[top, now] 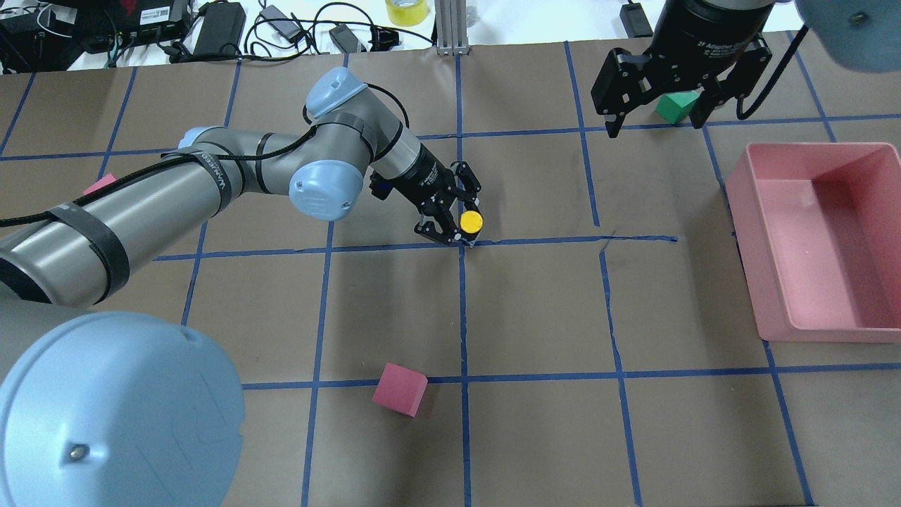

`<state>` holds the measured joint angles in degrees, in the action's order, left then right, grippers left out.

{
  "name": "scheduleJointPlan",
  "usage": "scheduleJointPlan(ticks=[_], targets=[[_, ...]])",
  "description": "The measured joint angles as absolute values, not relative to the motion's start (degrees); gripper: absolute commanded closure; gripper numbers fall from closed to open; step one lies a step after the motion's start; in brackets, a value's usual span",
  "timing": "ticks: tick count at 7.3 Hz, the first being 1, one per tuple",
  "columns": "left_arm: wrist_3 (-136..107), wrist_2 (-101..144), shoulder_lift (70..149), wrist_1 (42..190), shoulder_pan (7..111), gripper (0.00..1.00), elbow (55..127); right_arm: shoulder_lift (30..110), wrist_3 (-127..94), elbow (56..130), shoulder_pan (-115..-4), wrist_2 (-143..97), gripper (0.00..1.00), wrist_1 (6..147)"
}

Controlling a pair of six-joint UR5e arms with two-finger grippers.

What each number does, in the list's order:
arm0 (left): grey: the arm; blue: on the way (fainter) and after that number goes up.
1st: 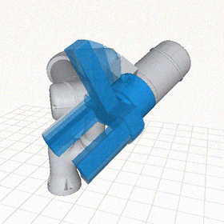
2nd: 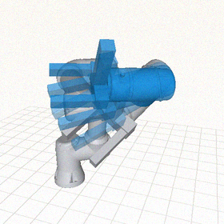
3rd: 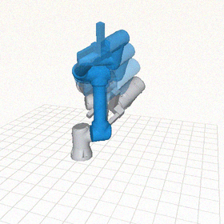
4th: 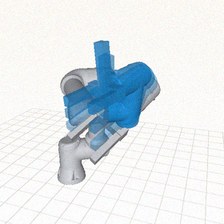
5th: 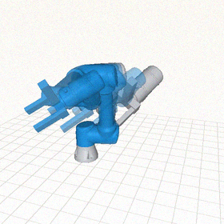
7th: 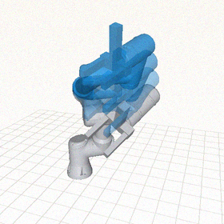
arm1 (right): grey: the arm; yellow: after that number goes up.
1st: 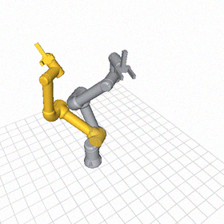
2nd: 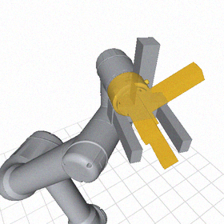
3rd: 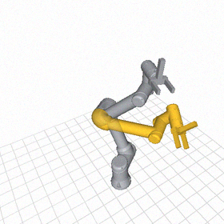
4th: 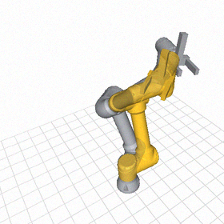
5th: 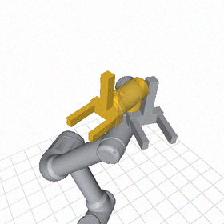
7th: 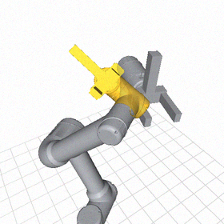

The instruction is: Align button upright

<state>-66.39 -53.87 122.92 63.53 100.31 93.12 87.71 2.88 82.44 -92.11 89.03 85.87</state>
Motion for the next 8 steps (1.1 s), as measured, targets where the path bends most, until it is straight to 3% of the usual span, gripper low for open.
scheduleJointPlan(ticks=[1,3,5,8], targets=[[-66.3,-54.1,123.1,63.8,100.3,0.31,93.2,87.7,2.8,82.4,-92.1,89.0,0.0,85.9],[-66.2,-54.6,123.1,63.9,100.1,0.3,93.1,87.7,2.9,82.4,-92.1,89.0,0.0,85.8],[-66.0,-57.0,121.8,63.9,99.6,0.21,92.8,87.7,2.9,82.4,-92.1,89.0,0.0,85.8],[-62.8,-64.8,113.3,66.5,99.7,0.11,89.9,87.7,2.8,82.6,-92.1,89.0,0.0,85.9]])
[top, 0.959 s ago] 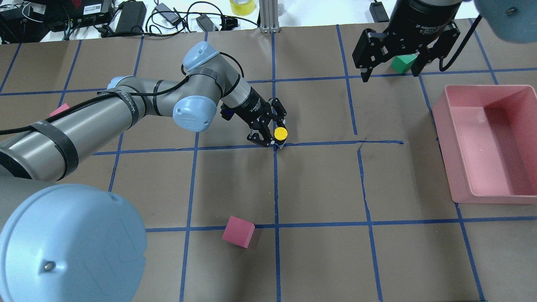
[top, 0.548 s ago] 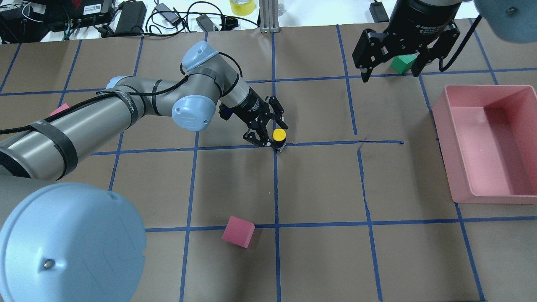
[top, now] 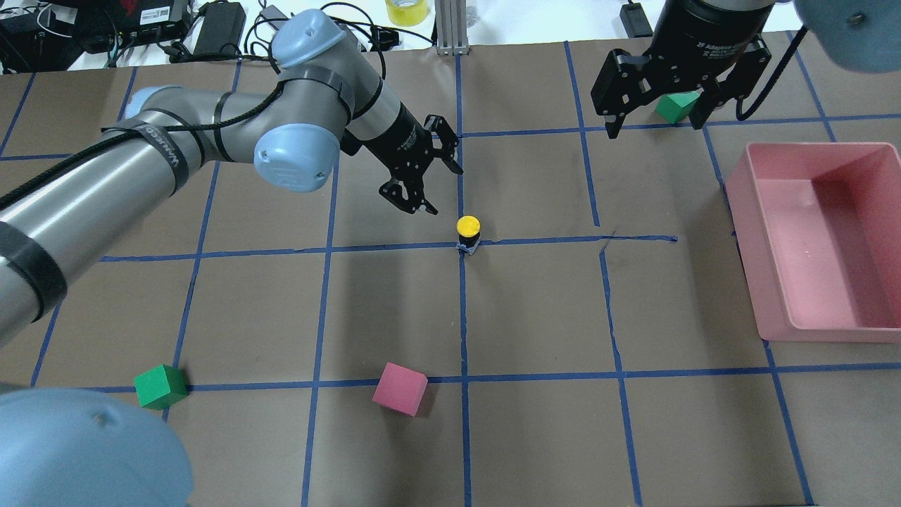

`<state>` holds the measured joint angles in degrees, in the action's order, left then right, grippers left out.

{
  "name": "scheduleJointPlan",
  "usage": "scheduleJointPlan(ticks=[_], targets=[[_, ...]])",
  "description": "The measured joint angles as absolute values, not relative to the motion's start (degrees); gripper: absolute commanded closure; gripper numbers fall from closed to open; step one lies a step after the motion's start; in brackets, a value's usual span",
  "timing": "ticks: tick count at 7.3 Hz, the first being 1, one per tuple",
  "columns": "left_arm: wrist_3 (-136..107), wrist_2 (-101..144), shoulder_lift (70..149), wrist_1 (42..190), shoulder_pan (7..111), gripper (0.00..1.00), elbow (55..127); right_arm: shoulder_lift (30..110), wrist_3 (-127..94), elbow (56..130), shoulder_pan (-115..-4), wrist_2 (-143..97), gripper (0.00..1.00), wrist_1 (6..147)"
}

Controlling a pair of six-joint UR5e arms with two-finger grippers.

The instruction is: Align button upright

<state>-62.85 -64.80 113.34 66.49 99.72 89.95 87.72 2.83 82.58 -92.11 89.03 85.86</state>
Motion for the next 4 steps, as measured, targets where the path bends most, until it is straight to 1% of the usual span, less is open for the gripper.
scheduleJointPlan(ticks=[1,4], targets=[[-60.4,-66.2,109.2,68.3,99.8,0.0,89.8,87.7,2.8,82.6,-92.1,89.0,0.0,85.9],[-43.4,-68.1,97.1,74.7,100.0,0.0,91.9,87.8,2.9,82.7,-92.1,89.1,0.0,85.9]])
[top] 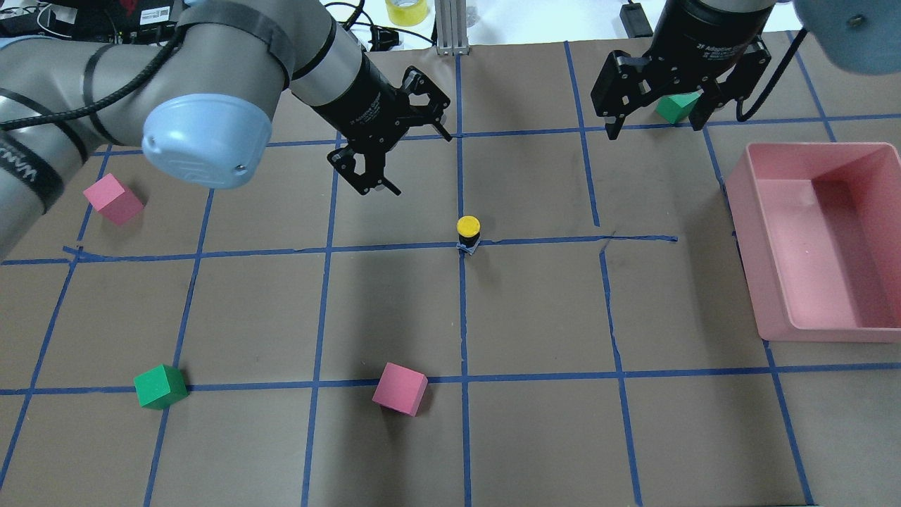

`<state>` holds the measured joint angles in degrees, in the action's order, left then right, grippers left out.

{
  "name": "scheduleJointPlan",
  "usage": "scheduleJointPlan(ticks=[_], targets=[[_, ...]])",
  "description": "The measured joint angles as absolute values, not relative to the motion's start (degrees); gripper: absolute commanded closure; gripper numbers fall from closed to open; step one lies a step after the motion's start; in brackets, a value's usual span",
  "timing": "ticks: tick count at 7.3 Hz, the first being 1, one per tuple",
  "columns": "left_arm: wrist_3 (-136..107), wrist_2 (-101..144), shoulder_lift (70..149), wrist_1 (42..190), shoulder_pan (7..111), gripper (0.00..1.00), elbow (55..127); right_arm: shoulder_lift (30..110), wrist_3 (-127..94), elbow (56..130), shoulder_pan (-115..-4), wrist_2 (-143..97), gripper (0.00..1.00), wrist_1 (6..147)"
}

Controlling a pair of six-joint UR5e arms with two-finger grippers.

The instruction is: Align button upright

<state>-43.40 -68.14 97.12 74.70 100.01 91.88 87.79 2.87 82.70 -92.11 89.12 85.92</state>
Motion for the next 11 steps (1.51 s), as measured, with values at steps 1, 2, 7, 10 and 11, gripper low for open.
scheduleJointPlan(ticks=[1,2,7,10,11], targets=[[-34.9,-70.9,94.2,76.9,99.9,0.0,92.5,87.8,2.9,82.7,-92.1,89.3,0.0,86.0],[-25.2,-73.6,91.8,79.9,99.7,0.0,92.8,87.8,2.9,82.7,-92.1,89.3,0.0,86.0],[-3.6,-87.0,88.0,93.0,96.6,0.0,87.6,87.8,2.9,82.7,-92.1,89.3,0.0,86.0],[-2.3,-86.8,87.9,94.4,95.1,0.0,87.5,87.8,2.9,82.7,-92.1,89.2,0.0,86.0],[-0.8,-86.8,87.8,94.0,94.4,0.0,87.6,87.8,2.8,82.7,-92.1,89.2,0.0,86.0]])
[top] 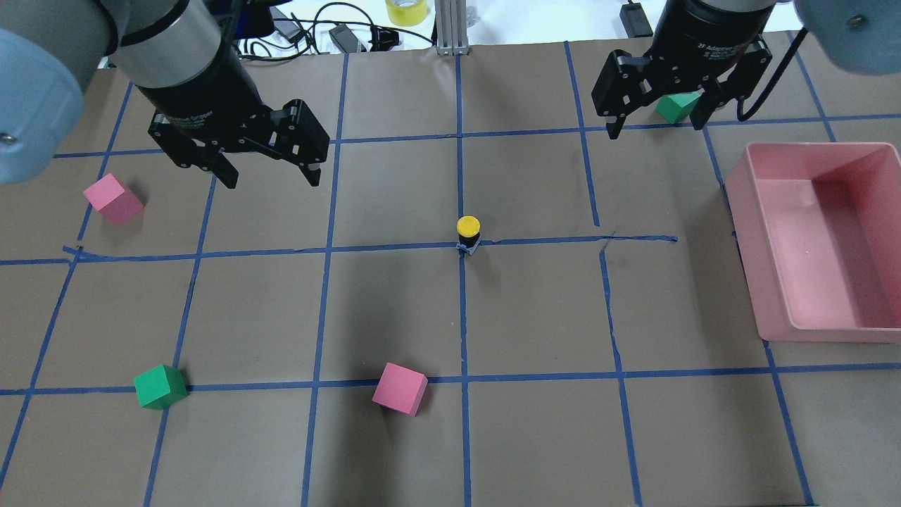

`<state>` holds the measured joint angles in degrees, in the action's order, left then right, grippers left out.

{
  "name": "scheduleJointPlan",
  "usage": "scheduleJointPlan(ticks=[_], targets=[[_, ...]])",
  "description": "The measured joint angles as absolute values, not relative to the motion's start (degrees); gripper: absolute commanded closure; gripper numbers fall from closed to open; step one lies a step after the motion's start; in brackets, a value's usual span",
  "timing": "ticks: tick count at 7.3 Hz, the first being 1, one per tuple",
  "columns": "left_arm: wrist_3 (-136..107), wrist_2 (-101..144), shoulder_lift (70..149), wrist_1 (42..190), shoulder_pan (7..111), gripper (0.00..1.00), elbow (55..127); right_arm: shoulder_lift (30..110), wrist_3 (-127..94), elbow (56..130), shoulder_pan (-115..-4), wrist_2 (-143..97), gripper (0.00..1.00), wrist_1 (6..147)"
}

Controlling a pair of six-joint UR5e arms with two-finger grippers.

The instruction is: Align button upright

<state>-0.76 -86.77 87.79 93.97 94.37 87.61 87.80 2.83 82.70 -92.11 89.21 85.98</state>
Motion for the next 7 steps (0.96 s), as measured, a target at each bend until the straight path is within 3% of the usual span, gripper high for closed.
scheduleJointPlan(ticks=[7], targets=[[4.3,-89.1,86.3,92.9,91.0,0.0,87.6,87.8,2.9,82.7,-92.1,89.2,0.0,86.0]])
